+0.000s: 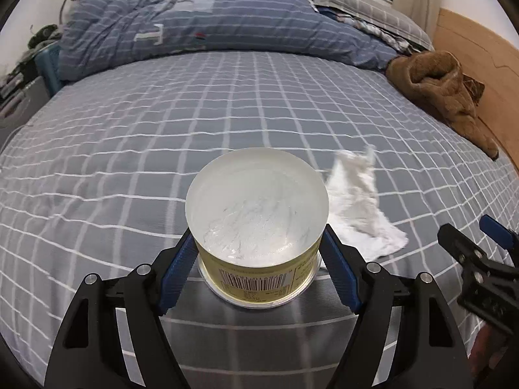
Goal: Collect trash
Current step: 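Grasp the yellow plastic tub with the left tool while the right tool grasps the white tissue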
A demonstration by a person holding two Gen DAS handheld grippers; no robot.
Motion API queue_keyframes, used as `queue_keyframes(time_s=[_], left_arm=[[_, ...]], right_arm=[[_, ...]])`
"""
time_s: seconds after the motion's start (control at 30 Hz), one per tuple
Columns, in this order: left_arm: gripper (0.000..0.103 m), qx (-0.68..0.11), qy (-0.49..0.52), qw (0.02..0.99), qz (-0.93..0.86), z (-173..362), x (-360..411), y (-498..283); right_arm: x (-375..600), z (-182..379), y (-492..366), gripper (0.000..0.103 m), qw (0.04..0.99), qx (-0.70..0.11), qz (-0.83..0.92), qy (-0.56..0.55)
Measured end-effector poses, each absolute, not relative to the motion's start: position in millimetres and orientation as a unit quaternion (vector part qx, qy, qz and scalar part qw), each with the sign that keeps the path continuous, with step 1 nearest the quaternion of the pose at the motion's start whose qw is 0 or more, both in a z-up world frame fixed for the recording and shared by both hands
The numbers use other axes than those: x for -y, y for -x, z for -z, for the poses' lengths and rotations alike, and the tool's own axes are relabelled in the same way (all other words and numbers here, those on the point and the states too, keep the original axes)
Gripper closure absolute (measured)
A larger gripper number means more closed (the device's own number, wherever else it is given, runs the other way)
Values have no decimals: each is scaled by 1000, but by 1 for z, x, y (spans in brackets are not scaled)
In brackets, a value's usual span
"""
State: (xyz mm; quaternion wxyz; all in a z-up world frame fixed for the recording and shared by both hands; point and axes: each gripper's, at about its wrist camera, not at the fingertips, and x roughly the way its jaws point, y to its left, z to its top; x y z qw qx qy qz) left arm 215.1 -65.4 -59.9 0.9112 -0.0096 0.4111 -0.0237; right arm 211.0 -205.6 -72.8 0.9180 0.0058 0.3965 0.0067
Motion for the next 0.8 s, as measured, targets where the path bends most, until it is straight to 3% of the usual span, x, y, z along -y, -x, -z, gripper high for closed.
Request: queue_keyframes(time_s=[0.3, 0.47, 0.7, 0.8], left_arm=[[29, -409, 26, 912, -1, 49, 9, -210], [29, -415, 22, 910, -3, 52, 0, -209], [29, -420, 19, 907, -3, 55, -3, -210], [29, -421, 15, 907, -4, 56, -3, -210]], right_arm=[[139, 78, -233, 20, 911, -405, -66, 31], [127, 89, -247, 39, 902, -425, -61, 43], [122, 99, -257, 42, 894, -441, -73, 24], [120, 105, -259, 55, 886, -456, -75, 21]])
